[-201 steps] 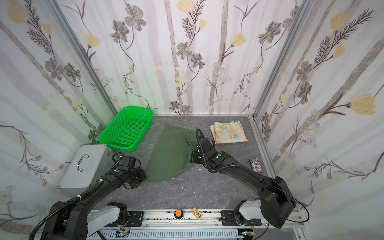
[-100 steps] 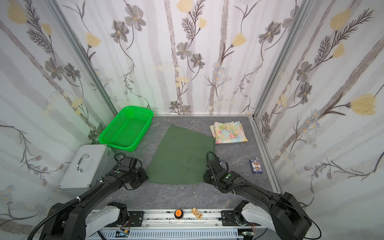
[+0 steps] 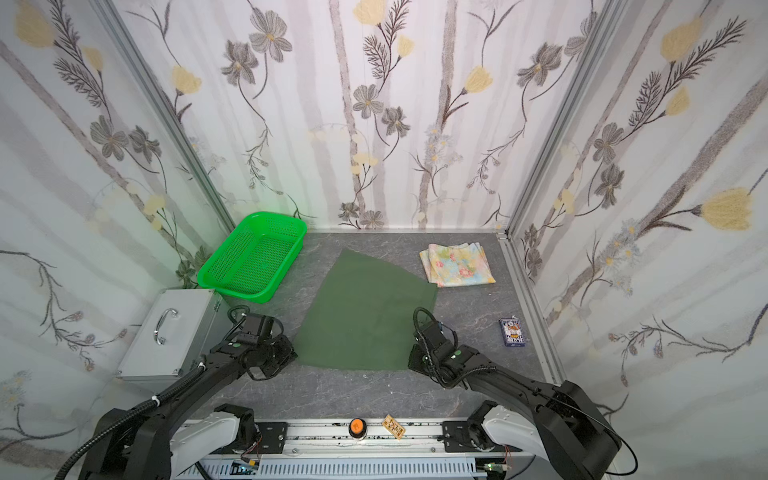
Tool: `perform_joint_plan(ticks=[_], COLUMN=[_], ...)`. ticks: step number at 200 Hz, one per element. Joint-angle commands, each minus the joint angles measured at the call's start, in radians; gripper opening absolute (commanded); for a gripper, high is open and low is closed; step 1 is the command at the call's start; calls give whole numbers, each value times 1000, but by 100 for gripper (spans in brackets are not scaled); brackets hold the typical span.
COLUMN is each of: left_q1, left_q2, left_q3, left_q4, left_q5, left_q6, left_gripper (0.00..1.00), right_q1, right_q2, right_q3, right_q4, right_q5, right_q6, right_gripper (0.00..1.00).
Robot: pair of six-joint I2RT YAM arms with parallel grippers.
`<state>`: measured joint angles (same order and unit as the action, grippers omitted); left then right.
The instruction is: Fold and stack the skirts
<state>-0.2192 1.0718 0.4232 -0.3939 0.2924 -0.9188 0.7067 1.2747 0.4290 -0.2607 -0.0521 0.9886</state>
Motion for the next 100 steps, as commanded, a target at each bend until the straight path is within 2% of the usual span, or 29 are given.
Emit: perform_joint_plan(ticks=[1,26,49,100], left_q1=[0,0,0,0], left_q2=[-15,-51,-86,-177], left_q3=[19,46,76,211], left_q4=[7,0,-26,-165], left_q5=[-11,-24,-25,-109], left_q6=[-2,-13,-28,-20], left_gripper=[0,0,0,0], right_q1=[1,-3,-5,-2], right_q2=[-25,-65,-62,-117], right_q3=[6,47,108,194], right_q4=[9,-29,-65,-132], right_q5=[-14,20,5,-3], right_q6=[18,-10,-40,-61], right_gripper=[0,0,0,0])
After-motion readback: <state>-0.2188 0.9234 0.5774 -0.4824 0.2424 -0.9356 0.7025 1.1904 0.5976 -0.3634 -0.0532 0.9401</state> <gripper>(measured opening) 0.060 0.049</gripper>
